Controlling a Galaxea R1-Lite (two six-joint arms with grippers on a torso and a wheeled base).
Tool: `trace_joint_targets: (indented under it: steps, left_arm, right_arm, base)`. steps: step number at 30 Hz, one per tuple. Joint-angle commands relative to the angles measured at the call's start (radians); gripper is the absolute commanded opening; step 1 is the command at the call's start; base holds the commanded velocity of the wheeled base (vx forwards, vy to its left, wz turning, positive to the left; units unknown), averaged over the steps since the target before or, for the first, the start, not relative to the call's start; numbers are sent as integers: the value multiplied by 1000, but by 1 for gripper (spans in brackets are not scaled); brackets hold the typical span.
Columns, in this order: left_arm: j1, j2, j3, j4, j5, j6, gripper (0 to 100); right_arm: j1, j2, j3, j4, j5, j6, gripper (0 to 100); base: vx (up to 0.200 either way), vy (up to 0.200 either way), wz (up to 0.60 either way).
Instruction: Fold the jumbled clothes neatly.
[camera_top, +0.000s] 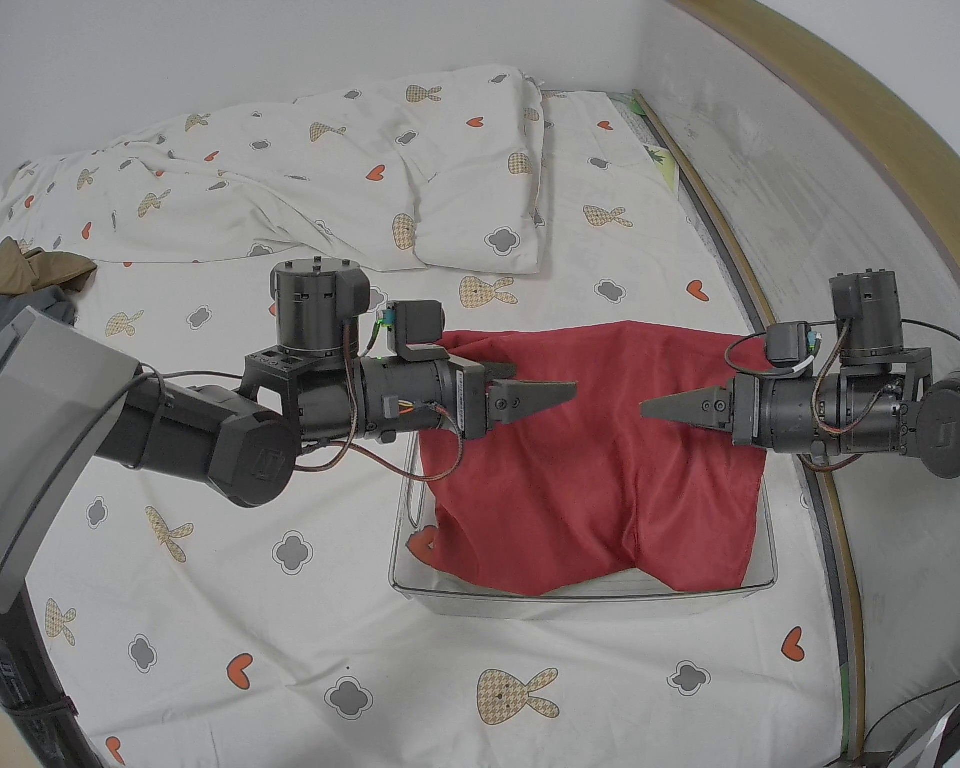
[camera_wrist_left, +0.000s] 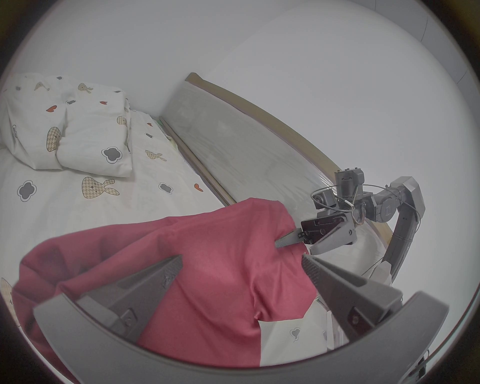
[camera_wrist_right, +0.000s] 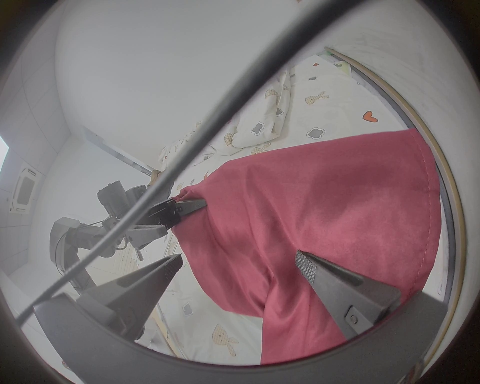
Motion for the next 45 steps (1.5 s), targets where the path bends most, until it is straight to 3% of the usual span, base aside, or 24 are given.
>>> trace_joint_targets:
  steps: [1, 8, 15, 24, 29, 30, 33, 35, 38, 39, 40, 41, 43, 45]
  left_arm:
    - [3, 47, 1, 4, 2, 5, 100]
    - [2, -5, 21, 4, 2, 5, 100]
    - [-9, -161, 75, 4, 2, 4, 100]
    - [-17, -445, 159, 64, 2, 4, 100]
    - [-9, -589, 188, 207, 3, 5, 100]
    - [29, -660, 204, 326, 6, 12, 100]
    - [126, -733, 211, 510, 14, 59, 100]
    - [212, -783, 211, 685, 74, 125, 100]
    - [288, -839, 242, 875, 321, 189, 100]
    - [292, -864, 268, 903, 382, 185, 100]
    - [292, -864, 268, 903, 382, 185, 100]
    - [290, -924, 368, 918, 476, 166, 100]
    - [288, -953, 417, 915, 503, 163, 100]
    - [290, -1037, 546, 894, 583, 150, 100]
  right_arm:
    - [-5, 90, -1, -69, -4, 1, 100]
    - [-20, 79, 14, -138, 2, 6, 100]
    - [4, -110, 108, -128, 1, 7, 100]
    - [12, -429, 154, 67, -1, 3, 100]
    - [1, -582, 180, 147, -3, 1, 100]
    - [-14, -657, 212, 214, -3, -5, 100]
    - [-60, -753, 272, 291, -3, -57, 100]
    - [-137, -826, 330, 346, -3, -137, 100]
    - [-283, -915, 467, 388, -3, -252, 100]
    - [-316, -944, 513, 388, -3, -275, 100]
    - [-316, -944, 513, 388, -3, -275, 100]
    - [-385, -1013, 606, 386, -3, -305, 100]
    - [-410, -1050, 640, 386, -3, -309, 100]
    - [-445, -1165, 734, 386, -1, -309, 100]
  base:
    - [0, 0, 0]
    - [0, 0, 0]
    - [0, 0, 0]
    - [0, 0, 0]
    - [0, 0, 0]
    - [0, 0, 0]
    - [0, 0, 0]
    - [0, 0, 0]
    - [0, 0, 0]
    - [0, 0, 0]
    - [0, 0, 0]
    - [0, 0, 0]
    - [0, 0, 0]
    - [0, 0, 0]
